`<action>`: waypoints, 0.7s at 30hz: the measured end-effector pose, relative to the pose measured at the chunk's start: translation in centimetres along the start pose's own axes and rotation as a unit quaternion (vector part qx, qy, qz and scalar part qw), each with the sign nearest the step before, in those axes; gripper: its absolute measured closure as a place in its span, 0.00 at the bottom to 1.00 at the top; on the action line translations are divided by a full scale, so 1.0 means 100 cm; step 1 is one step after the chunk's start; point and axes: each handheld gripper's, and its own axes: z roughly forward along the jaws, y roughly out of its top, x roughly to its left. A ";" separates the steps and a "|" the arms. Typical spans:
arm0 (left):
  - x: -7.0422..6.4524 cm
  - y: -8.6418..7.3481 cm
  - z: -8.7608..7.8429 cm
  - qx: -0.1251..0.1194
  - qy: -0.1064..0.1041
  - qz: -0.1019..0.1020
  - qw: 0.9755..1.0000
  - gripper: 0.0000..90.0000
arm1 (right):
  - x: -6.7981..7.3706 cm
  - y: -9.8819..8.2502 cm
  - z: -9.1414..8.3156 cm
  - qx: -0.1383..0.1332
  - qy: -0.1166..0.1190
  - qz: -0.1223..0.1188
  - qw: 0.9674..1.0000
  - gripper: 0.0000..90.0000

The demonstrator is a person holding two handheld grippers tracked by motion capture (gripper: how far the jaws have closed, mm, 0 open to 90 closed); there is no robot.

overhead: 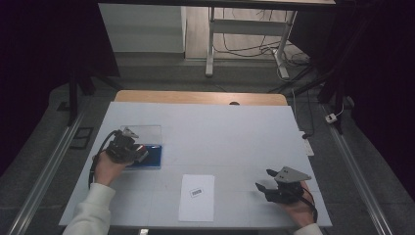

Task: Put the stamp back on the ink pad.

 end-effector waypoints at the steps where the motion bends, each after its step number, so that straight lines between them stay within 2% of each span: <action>1: 0.000 0.000 0.001 0.001 0.000 0.001 1.000 0.77 | 0.000 0.000 0.000 0.000 0.000 0.000 1.000 0.37; 7: -0.002 0.000 0.003 -0.002 0.004 0.010 1.000 0.76 | 0.000 0.000 0.000 0.000 0.000 0.000 1.000 0.37; 8: -0.002 0.000 0.003 -0.005 0.002 0.010 1.000 0.75 | 0.000 0.000 0.000 0.000 0.000 -0.002 1.000 0.37; 10: -0.002 0.000 0.001 -0.014 0.003 0.003 1.000 0.63 | 0.000 0.000 0.000 0.000 0.000 -0.002 1.000 0.37; 14: -0.008 0.000 -0.010 -0.048 0.020 0.001 0.999 0.40 | -0.001 0.000 -0.001 0.000 0.002 0.006 1.000 0.37; 18: -0.017 -0.006 -0.026 -0.083 0.020 0.004 0.996 0.36 | -0.001 -0.001 -0.002 -0.003 0.001 0.008 1.000 0.37; 21: -0.024 -0.018 -0.037 -0.117 0.002 0.001 0.993 0.34 | -0.002 -0.001 -0.004 -0.008 0.002 0.009 1.000 0.37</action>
